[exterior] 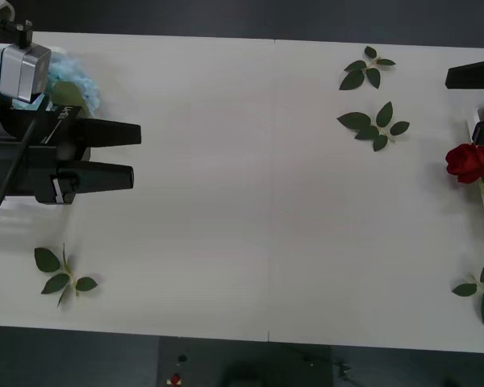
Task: Put the red flowers into the right box and the blue flowers into the left box
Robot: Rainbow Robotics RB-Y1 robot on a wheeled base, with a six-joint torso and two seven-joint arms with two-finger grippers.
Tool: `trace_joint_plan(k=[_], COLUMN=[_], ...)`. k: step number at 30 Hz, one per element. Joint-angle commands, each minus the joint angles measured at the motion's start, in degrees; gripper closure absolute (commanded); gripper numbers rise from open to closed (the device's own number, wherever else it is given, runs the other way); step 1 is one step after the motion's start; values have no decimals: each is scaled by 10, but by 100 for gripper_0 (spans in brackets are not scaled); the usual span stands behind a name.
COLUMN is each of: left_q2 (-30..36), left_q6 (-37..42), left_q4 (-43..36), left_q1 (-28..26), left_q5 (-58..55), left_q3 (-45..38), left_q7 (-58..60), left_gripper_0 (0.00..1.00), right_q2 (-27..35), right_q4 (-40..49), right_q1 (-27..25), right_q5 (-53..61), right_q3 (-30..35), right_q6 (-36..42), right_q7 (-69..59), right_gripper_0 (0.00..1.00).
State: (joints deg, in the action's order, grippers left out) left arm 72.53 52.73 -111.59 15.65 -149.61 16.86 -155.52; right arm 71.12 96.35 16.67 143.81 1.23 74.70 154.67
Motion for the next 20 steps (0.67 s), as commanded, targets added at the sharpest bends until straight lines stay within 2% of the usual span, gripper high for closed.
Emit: trace_joint_plan(k=[1,20], left_q2=[22,15], left_q6=[10,8], left_q4=[-18,2], left_q1=[22,18], left_q5=[-7,-1], left_q3=[-6,-6], left_q7=[5,5], left_gripper_0=[13,13], right_q2=[14,14], right_q4=[6,6], right_q1=[6,6], right_q5=[3,3], right_q3=[3,3], right_q6=[5,5], right_q7=[3,3], right_gripper_0=[0,0])
